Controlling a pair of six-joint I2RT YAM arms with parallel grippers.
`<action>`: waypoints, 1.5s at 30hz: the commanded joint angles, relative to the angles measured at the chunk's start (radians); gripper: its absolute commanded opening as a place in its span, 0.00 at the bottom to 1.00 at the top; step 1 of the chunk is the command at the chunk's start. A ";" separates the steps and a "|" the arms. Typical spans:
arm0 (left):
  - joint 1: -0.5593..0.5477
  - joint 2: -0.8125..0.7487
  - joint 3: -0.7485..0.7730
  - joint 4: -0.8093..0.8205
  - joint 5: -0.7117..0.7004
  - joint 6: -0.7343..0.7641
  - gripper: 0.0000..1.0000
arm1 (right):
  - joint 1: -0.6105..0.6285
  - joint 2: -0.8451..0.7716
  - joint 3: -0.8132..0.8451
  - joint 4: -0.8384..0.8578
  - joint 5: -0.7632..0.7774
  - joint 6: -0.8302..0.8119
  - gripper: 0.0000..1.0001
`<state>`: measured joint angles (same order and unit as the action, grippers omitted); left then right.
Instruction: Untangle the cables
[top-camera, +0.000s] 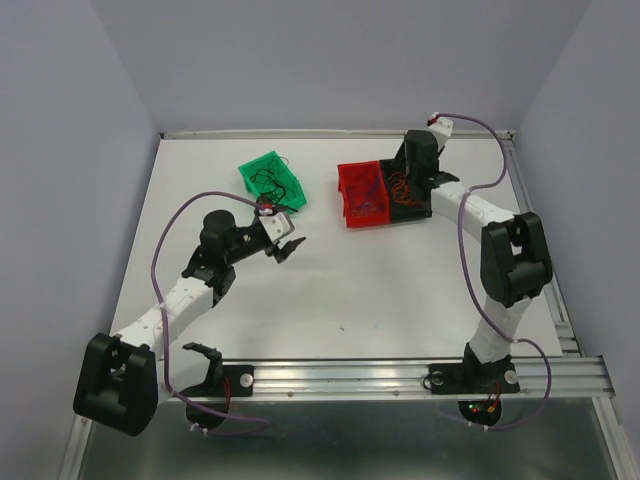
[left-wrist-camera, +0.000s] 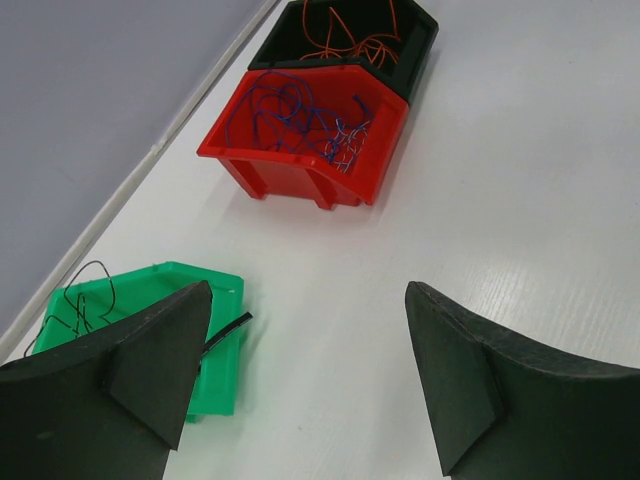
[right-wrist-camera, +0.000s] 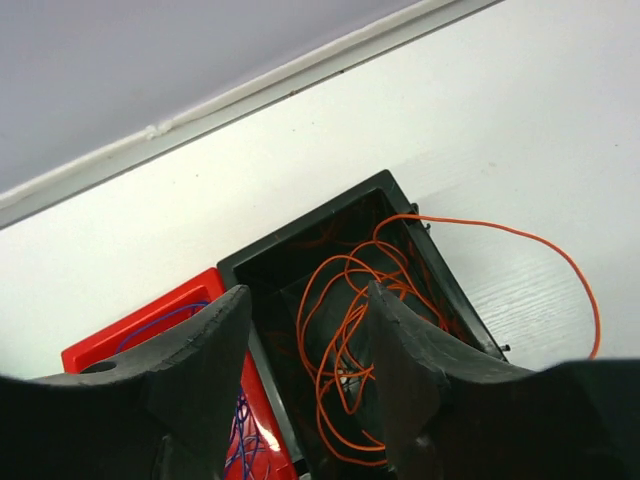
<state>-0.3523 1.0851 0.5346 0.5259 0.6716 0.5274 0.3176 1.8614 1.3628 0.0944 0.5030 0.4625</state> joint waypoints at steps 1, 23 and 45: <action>-0.005 -0.030 0.001 0.031 0.008 0.010 0.89 | 0.000 -0.073 0.035 -0.032 0.058 -0.027 0.59; -0.005 -0.048 -0.008 0.026 0.016 0.010 0.89 | -0.313 -0.071 -0.096 -0.076 -0.432 0.240 0.97; -0.007 -0.039 -0.005 0.025 0.017 0.014 0.89 | -0.296 -0.094 -0.225 0.061 -0.382 0.271 0.04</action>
<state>-0.3527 1.0626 0.5343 0.5251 0.6727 0.5346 0.0074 1.8423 1.1561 0.0769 0.0818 0.7666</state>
